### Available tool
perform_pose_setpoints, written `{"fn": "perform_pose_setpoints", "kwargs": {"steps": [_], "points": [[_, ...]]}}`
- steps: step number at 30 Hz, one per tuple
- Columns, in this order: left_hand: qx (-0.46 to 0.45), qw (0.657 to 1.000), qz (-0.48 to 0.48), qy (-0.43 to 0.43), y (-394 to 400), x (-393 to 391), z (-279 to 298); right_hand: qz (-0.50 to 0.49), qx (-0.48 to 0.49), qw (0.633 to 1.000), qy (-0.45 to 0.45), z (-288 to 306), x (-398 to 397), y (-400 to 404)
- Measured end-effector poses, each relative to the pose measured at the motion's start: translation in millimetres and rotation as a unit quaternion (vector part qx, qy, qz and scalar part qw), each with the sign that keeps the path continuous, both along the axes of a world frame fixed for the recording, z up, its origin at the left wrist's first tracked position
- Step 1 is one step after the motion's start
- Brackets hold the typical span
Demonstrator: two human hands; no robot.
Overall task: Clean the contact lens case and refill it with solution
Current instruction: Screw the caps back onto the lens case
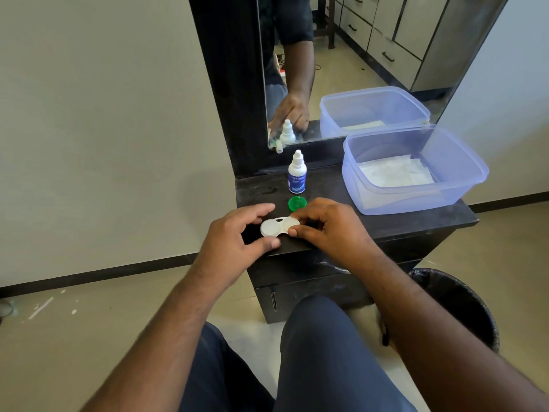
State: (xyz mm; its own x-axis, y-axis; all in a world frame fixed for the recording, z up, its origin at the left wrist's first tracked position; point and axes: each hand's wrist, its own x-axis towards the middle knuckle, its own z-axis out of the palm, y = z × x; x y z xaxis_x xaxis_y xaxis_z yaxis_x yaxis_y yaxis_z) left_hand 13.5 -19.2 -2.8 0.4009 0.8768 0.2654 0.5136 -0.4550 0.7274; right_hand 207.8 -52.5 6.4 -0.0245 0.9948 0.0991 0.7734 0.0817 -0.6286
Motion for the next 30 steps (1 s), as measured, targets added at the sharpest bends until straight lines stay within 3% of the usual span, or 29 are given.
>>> {"fn": "perform_pose_setpoints", "kwargs": {"steps": [10,18,23,30], "points": [[0.142,0.99,0.001,0.025,1.2,4.8,-15.6,0.012,0.012,1.0,-0.007,-0.8,-0.3,0.0],[0.13,0.991,0.012,-0.005,-2.4,4.2,-21.6,0.003,0.012,1.0,-0.004,0.9,-0.2,-2.4],[0.129,0.991,0.026,-0.02,-3.8,7.3,-22.2,-0.093,0.026,0.992,0.082,2.0,8.5,-0.5],[0.123,0.992,0.028,-0.031,-3.0,8.5,-23.3,-0.14,-0.012,0.989,0.048,4.6,2.0,10.5]]}}
